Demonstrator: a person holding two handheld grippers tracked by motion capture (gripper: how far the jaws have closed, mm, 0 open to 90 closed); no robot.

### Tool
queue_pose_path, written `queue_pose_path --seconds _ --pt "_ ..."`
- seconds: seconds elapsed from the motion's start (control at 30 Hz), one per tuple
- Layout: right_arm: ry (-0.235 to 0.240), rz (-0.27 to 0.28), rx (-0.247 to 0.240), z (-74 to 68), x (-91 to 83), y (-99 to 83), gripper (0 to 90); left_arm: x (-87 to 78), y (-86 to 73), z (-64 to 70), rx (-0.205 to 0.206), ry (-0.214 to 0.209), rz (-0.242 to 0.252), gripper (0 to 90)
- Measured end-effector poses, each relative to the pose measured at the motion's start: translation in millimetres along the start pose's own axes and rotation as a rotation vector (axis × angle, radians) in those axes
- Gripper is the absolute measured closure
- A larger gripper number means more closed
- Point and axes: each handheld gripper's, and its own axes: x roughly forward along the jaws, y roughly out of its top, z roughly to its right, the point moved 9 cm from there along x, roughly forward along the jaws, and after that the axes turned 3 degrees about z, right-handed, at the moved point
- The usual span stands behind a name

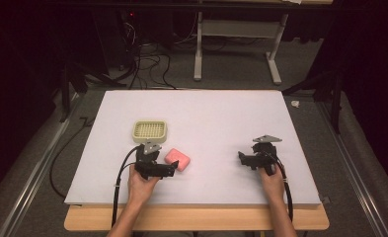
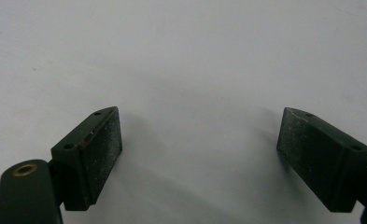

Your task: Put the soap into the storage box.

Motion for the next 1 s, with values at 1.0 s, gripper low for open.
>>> queue_pose_path --seconds 1.0 --pt "0.0 0.0 0.0 0.0 0.0 0.0 14.6 48.4 -12.9 14.1 0.063 0.023 -0.141 2.6"
